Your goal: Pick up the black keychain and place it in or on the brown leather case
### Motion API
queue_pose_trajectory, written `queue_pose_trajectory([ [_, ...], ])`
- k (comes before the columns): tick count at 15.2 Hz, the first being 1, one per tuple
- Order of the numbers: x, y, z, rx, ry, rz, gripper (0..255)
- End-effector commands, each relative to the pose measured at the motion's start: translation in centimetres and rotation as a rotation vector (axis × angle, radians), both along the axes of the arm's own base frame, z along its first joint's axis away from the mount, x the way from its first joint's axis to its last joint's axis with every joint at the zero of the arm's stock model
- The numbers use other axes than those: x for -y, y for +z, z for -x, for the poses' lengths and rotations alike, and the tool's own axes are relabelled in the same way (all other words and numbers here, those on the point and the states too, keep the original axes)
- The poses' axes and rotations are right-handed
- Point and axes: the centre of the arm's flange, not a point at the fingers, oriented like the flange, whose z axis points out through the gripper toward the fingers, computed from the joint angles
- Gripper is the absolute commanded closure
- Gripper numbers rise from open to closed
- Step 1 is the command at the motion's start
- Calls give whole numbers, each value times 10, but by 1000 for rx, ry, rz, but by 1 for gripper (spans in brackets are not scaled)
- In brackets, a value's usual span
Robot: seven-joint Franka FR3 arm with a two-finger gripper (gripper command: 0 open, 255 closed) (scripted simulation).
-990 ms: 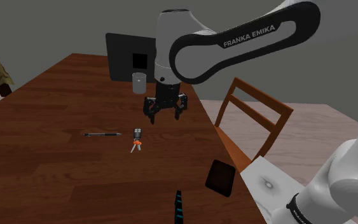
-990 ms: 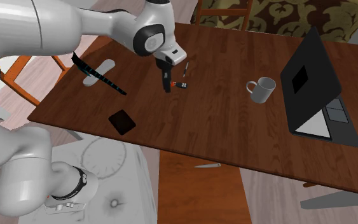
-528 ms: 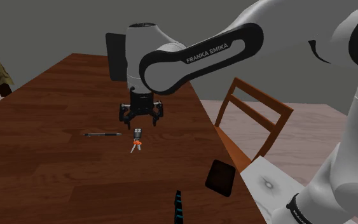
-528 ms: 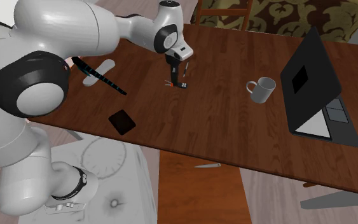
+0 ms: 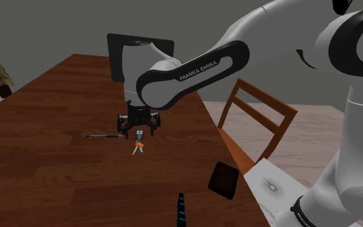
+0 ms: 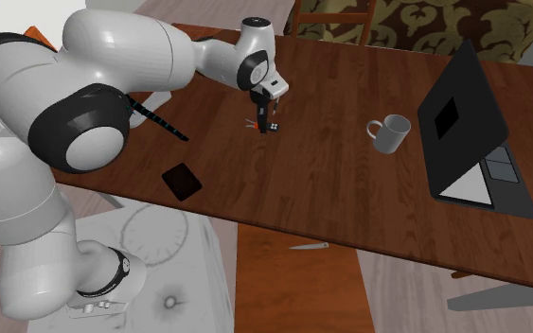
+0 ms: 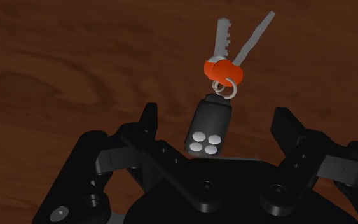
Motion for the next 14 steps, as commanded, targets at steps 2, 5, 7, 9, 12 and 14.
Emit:
queue_pose_trajectory([
  [2, 0, -7, -1, 0, 0, 0, 0],
  [5, 0, -7, -1, 0, 0, 0, 0],
  [7, 0, -7, -1, 0, 0, 0, 0],
  [9, 0, -7, -1, 0, 0, 0, 255],
  [12, 0, -7, -1, 0, 0, 0, 255],
  [14, 0, -7, -1, 0, 0, 0, 255],
])
